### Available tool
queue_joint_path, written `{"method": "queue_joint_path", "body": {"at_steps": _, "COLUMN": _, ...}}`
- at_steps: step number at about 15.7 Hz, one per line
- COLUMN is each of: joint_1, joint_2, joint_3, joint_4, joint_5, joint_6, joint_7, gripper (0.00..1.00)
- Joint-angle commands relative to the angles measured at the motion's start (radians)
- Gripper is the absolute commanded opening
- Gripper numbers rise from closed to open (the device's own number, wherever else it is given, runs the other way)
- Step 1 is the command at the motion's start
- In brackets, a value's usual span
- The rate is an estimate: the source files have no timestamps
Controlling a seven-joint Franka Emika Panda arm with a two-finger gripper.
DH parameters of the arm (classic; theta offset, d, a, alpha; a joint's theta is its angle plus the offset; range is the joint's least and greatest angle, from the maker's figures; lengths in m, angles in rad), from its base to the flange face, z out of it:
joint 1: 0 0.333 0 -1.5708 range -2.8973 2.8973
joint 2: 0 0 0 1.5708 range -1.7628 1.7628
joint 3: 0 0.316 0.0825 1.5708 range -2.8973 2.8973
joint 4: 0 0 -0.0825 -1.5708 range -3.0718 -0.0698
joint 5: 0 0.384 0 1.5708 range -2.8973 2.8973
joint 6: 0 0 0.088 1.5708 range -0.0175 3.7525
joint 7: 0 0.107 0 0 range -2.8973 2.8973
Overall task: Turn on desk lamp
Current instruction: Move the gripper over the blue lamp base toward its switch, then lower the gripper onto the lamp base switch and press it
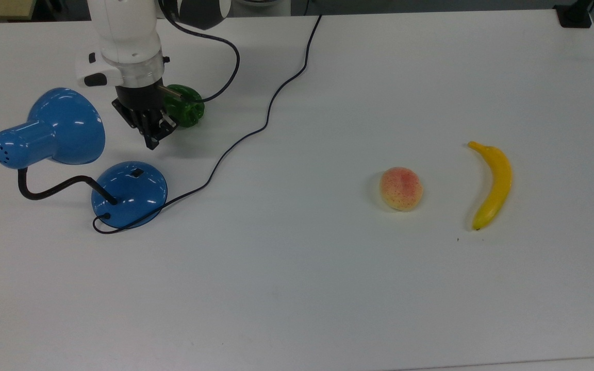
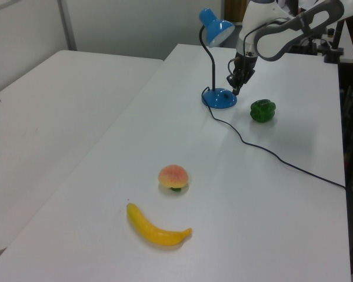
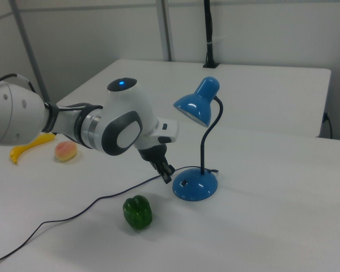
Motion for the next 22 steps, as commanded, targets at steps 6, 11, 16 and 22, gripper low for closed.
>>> {"method": "queue_joint_path", "body": {"at_steps": 6, "joint_1": -0.012, "joint_2": 0.053, "joint_3": -0.009, "joint_4": 0.006, "joint_5": -0.068, "joint_6": 0.158, "joint_7": 0.01, "gripper": 0.0}}
{"method": "queue_joint_path", "body": {"at_steps": 11, "joint_1": -0.012, "joint_2": 0.078, "joint_3": -0.011, "joint_4": 0.021, "joint_5": -0.089, "joint_6": 0.198, "joint_7": 0.01, "gripper": 0.0}}
{"method": "queue_joint_path", "body": {"at_steps": 16, "joint_1": -0.022, "joint_2": 0.093, "joint_3": -0.015, "joint_4": 0.026, "joint_5": -0.115, "joint_6": 0.22, "joint_7": 0.01, "gripper": 0.0}}
{"method": "queue_joint_path", "body": {"at_steps": 22, "joint_1": -0.027, "joint_2": 0.111, "joint_3": -0.015, "joint_4": 0.039, "joint_5": -0.115, "joint_6": 0.242, "joint_7": 0.011, "gripper": 0.0}}
